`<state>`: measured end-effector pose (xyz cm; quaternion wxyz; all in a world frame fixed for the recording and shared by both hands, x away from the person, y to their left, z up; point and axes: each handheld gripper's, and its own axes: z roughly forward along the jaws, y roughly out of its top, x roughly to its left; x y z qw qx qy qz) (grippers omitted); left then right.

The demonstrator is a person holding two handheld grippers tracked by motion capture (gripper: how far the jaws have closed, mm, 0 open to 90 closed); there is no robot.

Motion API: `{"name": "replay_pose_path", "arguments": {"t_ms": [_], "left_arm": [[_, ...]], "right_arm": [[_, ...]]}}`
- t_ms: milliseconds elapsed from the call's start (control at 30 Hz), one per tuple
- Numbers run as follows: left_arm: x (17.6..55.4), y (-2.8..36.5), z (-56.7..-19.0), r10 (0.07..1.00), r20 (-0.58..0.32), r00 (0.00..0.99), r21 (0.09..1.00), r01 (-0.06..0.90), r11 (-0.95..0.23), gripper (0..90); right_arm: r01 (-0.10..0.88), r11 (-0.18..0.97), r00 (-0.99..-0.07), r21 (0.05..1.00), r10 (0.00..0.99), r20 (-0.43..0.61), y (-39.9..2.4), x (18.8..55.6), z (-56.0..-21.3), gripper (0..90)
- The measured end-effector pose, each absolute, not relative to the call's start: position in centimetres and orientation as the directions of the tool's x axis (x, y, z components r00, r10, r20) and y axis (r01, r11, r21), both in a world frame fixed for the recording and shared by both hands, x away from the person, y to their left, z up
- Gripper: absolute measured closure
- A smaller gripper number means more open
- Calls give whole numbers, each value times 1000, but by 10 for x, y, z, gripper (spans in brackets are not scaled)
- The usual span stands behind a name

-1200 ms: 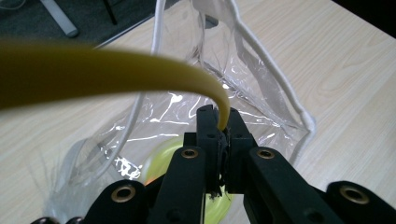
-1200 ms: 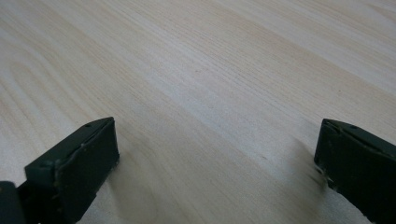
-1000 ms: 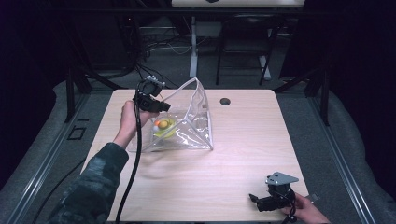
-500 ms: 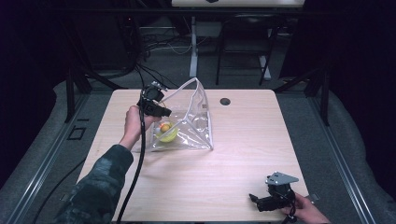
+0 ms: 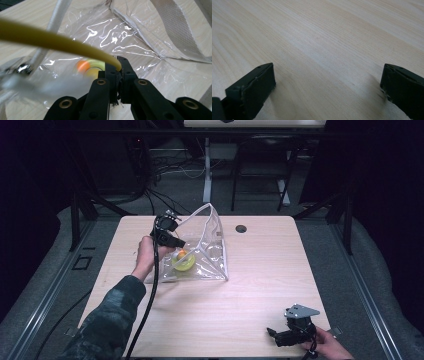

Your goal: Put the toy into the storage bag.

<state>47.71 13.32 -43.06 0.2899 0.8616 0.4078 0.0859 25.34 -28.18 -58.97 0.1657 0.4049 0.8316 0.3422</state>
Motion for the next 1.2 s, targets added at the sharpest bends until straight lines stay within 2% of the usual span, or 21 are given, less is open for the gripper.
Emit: {"name": "replay_pose_path", "arguments": {"t_ms": [533, 600, 800, 1200], "left_arm": [[453, 153, -406, 711, -81, 699, 601, 603, -524, 580], [448, 157, -403, 716, -72, 694, 605, 601, -522, 498], [435, 174, -397, 731, -43, 681, 619, 592, -516, 352], [415, 213, -399, 766, -46, 641, 636, 610, -472, 202]], "right_arm": [[560, 435, -616, 705, 788, 3, -282, 253, -590, 0], [560, 436, -616, 705, 788, 2, -282, 253, -590, 0], [560, 437, -616, 704, 788, 2, -282, 253, -590, 0], [563, 437, -616, 701, 788, 4, -282, 253, -589, 0]]}}
